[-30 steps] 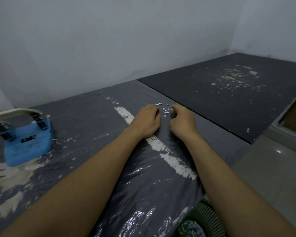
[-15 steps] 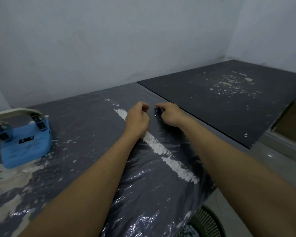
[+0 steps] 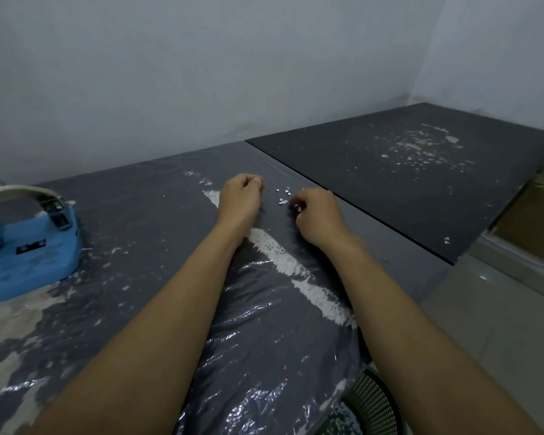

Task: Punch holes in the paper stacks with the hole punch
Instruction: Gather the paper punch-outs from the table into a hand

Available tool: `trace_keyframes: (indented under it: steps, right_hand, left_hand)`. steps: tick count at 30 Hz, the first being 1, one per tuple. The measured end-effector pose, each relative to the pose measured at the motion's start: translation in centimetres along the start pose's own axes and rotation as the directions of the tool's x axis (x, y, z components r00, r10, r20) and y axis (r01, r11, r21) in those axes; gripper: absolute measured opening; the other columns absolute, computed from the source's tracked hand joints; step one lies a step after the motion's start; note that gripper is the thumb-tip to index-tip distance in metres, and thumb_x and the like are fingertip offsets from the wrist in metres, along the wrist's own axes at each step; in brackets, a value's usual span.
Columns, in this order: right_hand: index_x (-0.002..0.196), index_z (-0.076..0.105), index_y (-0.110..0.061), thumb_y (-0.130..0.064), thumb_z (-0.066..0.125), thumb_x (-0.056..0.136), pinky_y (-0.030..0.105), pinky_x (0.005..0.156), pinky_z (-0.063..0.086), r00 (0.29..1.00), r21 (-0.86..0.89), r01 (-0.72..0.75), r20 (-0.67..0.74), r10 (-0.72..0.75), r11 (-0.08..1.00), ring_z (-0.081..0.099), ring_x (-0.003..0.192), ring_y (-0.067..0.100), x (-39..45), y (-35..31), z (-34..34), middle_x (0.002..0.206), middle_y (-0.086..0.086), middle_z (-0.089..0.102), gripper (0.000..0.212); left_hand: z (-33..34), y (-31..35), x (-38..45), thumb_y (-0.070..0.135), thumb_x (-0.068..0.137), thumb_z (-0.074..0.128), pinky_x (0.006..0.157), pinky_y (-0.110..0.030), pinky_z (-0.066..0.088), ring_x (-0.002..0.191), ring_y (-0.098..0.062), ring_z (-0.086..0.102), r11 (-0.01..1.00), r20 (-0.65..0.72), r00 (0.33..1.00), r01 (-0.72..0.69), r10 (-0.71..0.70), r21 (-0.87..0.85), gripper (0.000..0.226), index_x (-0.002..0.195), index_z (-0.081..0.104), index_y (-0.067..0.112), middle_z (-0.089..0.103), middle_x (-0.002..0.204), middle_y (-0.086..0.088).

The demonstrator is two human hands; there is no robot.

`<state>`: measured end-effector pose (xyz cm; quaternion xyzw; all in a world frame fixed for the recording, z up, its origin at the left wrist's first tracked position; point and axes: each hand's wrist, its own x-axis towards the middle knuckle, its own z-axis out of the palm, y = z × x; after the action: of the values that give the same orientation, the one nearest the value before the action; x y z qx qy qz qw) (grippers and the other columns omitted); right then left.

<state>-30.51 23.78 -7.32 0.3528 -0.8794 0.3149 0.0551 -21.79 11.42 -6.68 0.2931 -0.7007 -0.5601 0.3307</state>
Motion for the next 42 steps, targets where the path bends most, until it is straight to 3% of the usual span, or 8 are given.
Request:
trace_keyframes:
  steps: [8, 17, 21, 25, 30, 33, 37, 42]
  right_hand:
    - [0.092, 0.073, -0.003, 0.008, 0.052, 0.077, 0.037, 0.073, 0.050, 0.985, -0.155, 0.163, 0.076, -0.153, 0.974, 0.061, 0.093, 0.034, -0.1, -0.7, -0.5, 0.093, 0.017, 0.067, 0.028]
    - [0.085, 0.068, 0.002, 0.013, 0.054, 0.081, 0.038, 0.070, 0.050, 0.987, -0.356, 0.162, 0.077, -0.144, 0.920, 0.061, 0.083, 0.033, -0.5, -3.2, -0.7, 0.084, 0.017, 0.063, 0.019]
    - [0.060, 0.042, -0.002, 0.019, 0.054, 0.077, 0.035, 0.058, 0.036, 0.999, -0.389, 0.050, 0.014, -0.049, 0.920, 0.043, 0.057, 0.025, -0.2, -3.1, -1.1, 0.062, 0.007, 0.036, 0.030]
    - [0.079, 0.074, 0.000, 0.016, 0.062, 0.078, 0.035, 0.071, 0.057, 0.998, -0.132, -0.048, -0.037, 0.043, 0.990, 0.067, 0.079, 0.027, 0.7, -2.9, -1.3, 0.080, 0.013, 0.068, 0.020]
    - [0.075, 0.079, -0.014, -0.001, 0.078, 0.079, 0.026, 0.073, 0.060, 0.994, 0.316, -0.074, 0.102, 0.043, 0.946, 0.071, 0.071, 0.012, 1.0, -6.3, -1.8, 0.074, 0.000, 0.075, 0.014]
    - [0.083, 0.078, -0.004, 0.007, 0.075, 0.080, 0.028, 0.069, 0.061, 0.978, 0.506, -0.068, 0.202, -0.042, 0.860, 0.074, 0.072, 0.020, 1.2, -9.2, -2.1, 0.078, 0.008, 0.076, 0.011]
    - [0.084, 0.075, -0.006, 0.005, 0.076, 0.079, 0.022, 0.062, 0.058, 0.983, 0.505, 0.075, 0.107, -0.148, 0.860, 0.072, 0.069, 0.015, 1.1, -11.4, -1.8, 0.077, 0.007, 0.074, 0.013]
    - [0.076, 0.076, -0.009, 0.001, 0.084, 0.070, 0.024, 0.060, 0.060, 0.959, 0.308, 0.229, 0.090, -0.268, 0.924, 0.070, 0.060, 0.012, 1.7, -12.1, -1.5, 0.068, 0.004, 0.072, 0.014]
  left_hand:
    - [-1.0, -0.5, -0.4, 0.014, 0.104, 0.041, 0.094, -0.029, 0.052, 0.101, -0.022, 0.069, 0.768, 0.041, 0.971, 0.210, -0.234, -0.605, 0.026, 0.110, 0.063, 0.002, 0.070, 0.108, -0.012]
    - [-1.3, -0.4, -0.7, 0.023, 0.109, 0.034, 0.099, -0.033, 0.052, 0.105, -0.024, 0.069, 0.739, 0.053, 0.964, 0.233, -0.259, -0.632, 0.038, 0.114, 0.063, -0.002, 0.070, 0.112, -0.016]
    - [-1.5, -0.3, -0.7, 0.028, 0.109, 0.032, 0.094, -0.031, 0.052, 0.102, -0.023, 0.069, 0.715, 0.060, 0.961, 0.242, -0.270, -0.656, 0.041, 0.103, 0.064, 0.003, 0.071, 0.105, -0.012]
    - [-1.8, -0.1, -0.7, 0.029, 0.109, 0.032, 0.097, -0.033, 0.051, 0.108, -0.027, 0.067, 0.692, 0.074, 0.956, 0.257, -0.283, -0.675, 0.042, 0.103, 0.064, 0.003, 0.071, 0.106, -0.013]
    - [-2.0, 0.9, -1.0, 0.028, 0.109, 0.030, 0.098, -0.035, 0.050, 0.099, -0.026, 0.066, 0.648, 0.096, 0.940, 0.298, -0.329, -0.701, 0.043, 0.100, 0.063, 0.002, 0.068, 0.103, -0.015]
    - [-2.3, 1.6, -1.2, 0.027, 0.109, 0.030, 0.072, -0.029, 0.055, 0.067, -0.018, 0.063, 0.548, 0.129, 0.920, 0.328, -0.370, -0.770, 0.042, 0.092, 0.060, 0.004, 0.066, 0.076, -0.010]
    - [-3.2, 1.7, -1.6, 0.028, 0.108, 0.030, 0.075, -0.032, 0.056, 0.075, -0.023, 0.067, 0.319, 0.197, 0.899, 0.333, -0.392, -0.887, 0.047, 0.088, 0.063, 0.000, 0.068, 0.073, -0.015]
    - [-3.8, 2.4, -1.5, 0.024, 0.108, 0.027, 0.036, -0.017, 0.045, 0.035, -0.014, 0.057, 0.184, 0.239, 0.886, 0.332, -0.398, -0.925, 0.047, 0.081, 0.057, 0.002, 0.059, 0.046, -0.007]
